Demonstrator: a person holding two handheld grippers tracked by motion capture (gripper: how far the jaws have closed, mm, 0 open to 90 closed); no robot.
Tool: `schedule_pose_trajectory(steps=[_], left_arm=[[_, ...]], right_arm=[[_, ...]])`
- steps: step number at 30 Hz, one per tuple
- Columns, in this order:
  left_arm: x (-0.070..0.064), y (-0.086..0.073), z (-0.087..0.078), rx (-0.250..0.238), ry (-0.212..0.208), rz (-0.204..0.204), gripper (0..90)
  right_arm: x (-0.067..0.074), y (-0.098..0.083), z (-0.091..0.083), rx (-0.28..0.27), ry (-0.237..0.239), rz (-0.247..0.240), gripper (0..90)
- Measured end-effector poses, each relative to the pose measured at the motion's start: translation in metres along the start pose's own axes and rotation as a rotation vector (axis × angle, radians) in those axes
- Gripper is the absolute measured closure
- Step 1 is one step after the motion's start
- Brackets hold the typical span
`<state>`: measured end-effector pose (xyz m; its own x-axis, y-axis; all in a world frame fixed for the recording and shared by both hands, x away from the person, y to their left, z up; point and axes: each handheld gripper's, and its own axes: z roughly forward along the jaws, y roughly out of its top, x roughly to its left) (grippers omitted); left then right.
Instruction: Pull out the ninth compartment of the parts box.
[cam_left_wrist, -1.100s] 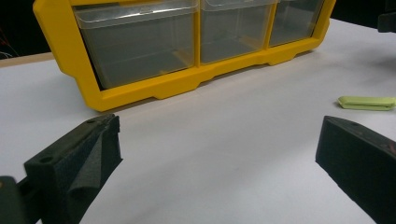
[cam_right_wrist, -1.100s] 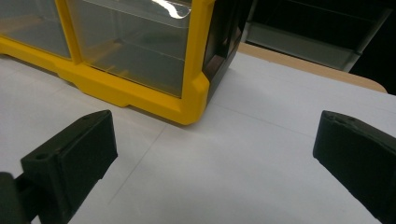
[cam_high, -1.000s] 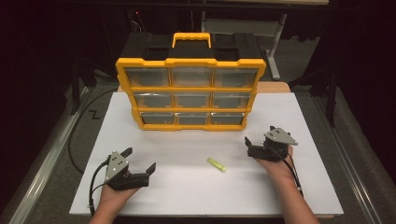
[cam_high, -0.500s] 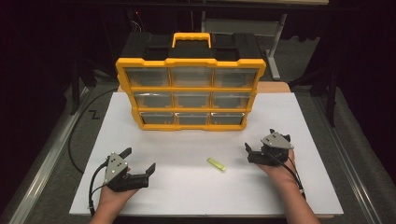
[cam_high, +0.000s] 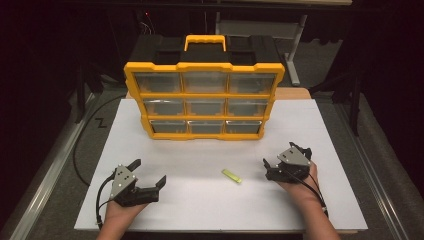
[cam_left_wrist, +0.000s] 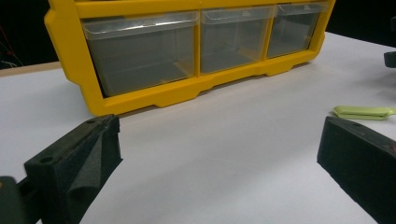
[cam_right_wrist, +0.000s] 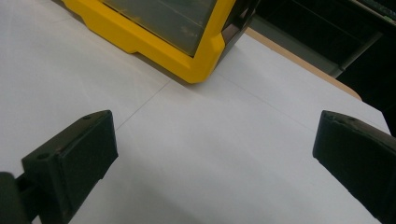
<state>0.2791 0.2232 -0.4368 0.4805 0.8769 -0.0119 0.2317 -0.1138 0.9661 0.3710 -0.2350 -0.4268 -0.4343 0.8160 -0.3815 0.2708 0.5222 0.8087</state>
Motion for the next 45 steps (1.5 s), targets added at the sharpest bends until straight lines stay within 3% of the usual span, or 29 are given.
schedule_pose_trajectory(steps=[20,29,32,34,35,37,40,45], left_arm=[[0.0,-0.002,-0.001,0.017,0.025,0.013,0.6],[-0.001,-0.002,-0.001,0.027,0.022,0.021,0.8],[-0.001,-0.002,-0.001,0.022,0.019,0.022,0.8],[-0.002,-0.001,-0.001,0.021,0.018,0.025,0.8],[-0.002,-0.001,-0.001,0.022,0.016,0.029,0.8],[-0.003,-0.001,-0.001,0.022,0.013,0.033,0.8],[-0.003,-0.001,0.0,0.022,0.006,0.038,0.8],[-0.004,-0.001,0.0,0.023,0.003,0.044,0.8]], right_arm=[[0.007,-0.002,0.004,0.056,-0.004,-0.133,0.9],[0.012,-0.003,0.005,0.073,-0.018,-0.197,0.9],[0.013,-0.003,0.005,0.078,-0.036,-0.241,0.9],[0.014,-0.003,0.005,0.082,-0.04,-0.24,0.9],[0.013,-0.003,0.004,0.083,-0.045,-0.272,0.9],[0.016,-0.003,0.004,0.09,-0.049,-0.266,0.9],[0.016,-0.003,0.004,0.101,-0.052,-0.303,0.9],[0.018,-0.003,0.004,0.107,-0.065,-0.324,0.9]])
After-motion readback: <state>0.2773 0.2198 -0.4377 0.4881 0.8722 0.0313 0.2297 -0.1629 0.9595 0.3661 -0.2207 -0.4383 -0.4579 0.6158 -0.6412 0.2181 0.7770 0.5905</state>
